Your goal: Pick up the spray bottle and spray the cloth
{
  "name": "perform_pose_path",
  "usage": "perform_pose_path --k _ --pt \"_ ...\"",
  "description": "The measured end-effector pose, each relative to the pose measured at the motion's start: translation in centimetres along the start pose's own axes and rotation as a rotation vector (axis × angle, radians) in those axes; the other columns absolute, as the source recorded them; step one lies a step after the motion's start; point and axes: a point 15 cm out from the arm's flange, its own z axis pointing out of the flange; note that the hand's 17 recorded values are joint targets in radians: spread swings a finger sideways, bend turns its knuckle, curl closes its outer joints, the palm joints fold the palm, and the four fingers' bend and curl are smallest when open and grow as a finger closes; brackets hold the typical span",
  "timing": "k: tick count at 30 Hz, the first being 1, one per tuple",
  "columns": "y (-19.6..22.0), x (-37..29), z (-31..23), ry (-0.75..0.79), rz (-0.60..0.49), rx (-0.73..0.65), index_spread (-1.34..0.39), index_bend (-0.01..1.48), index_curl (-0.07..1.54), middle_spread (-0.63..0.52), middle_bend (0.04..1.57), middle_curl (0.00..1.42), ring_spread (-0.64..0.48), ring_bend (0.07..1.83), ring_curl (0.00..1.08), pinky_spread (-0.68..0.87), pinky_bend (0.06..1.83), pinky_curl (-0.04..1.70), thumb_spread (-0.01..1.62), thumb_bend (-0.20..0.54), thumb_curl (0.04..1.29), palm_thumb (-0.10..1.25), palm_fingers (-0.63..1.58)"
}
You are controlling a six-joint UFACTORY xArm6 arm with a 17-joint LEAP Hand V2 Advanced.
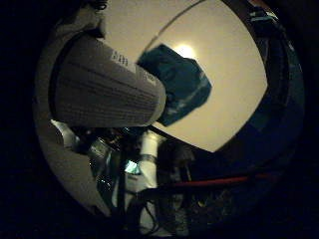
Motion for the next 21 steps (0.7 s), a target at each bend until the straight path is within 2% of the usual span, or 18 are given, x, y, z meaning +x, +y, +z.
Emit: perform_pose_path --k 5,13,21 --pt "-3.5 -1.1 -0.5 -0.143 -0.102 0.162 -0.18 1.16 0.67 -0.07 1.35 0.58 -0.16 1.45 0.59 -0.2 1.35 0.73 0.94 -0.013 0.75 1.08 1.23" --pt "-6.5 -0.4 2.9 -0.302 -0.206 0.3 -0.18 1.17 0.68 -0.07 1.35 0.59 -0.16 1.45 0.59 -0.2 1.35 0.74 0.9 -0.015 0.77 1.06 1.22" --pt "-7.9 1.2 7.2 -0.39 -0.237 0.426 -0.18 1.17 0.68 -0.07 1.35 0.59 -0.16 1.45 0.59 -0.2 1.34 0.74 0.88 -0.015 0.79 1.05 1.22"
